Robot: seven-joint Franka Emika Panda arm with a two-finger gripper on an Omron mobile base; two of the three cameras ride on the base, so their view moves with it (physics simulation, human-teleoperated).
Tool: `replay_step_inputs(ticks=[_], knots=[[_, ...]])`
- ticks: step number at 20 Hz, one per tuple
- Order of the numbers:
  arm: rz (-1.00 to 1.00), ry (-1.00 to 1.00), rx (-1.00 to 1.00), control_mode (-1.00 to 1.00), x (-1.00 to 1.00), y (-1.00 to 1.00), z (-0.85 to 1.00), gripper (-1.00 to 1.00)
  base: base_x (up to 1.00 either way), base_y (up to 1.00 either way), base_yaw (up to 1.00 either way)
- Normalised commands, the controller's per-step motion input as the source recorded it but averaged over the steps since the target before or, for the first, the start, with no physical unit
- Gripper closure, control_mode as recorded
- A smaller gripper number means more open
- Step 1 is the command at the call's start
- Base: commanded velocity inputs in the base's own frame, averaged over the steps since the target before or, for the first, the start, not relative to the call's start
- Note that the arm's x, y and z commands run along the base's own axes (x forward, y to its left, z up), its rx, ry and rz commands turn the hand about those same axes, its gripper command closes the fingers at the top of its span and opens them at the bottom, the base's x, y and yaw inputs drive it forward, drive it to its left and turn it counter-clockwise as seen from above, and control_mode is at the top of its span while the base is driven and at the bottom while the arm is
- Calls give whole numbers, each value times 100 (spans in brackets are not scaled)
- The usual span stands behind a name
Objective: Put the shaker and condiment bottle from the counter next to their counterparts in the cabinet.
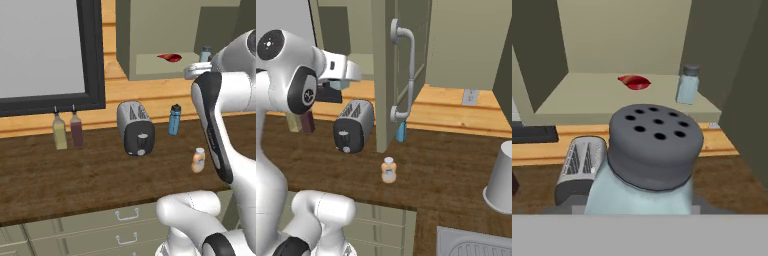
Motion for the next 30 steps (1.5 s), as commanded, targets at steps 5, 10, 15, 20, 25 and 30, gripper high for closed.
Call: replay_step_inputs(ticks=[5, 10, 15, 20, 25, 30], knots=[[0, 0, -4, -100, 76, -4, 0, 100, 0, 0, 0], [0, 0, 0, -100, 62, -11, 0, 100, 0, 0, 0], [0, -5, -4, -100, 28, -25, -3, 100, 0, 0, 0], [0, -6, -9, -100, 38, -17, -17, 100, 0, 0, 0], [0, 4, -8, -100, 35, 1, -15, 100, 0, 0, 0], [-1, 1, -2, -100, 47, -3, -2, 100, 0, 0, 0]])
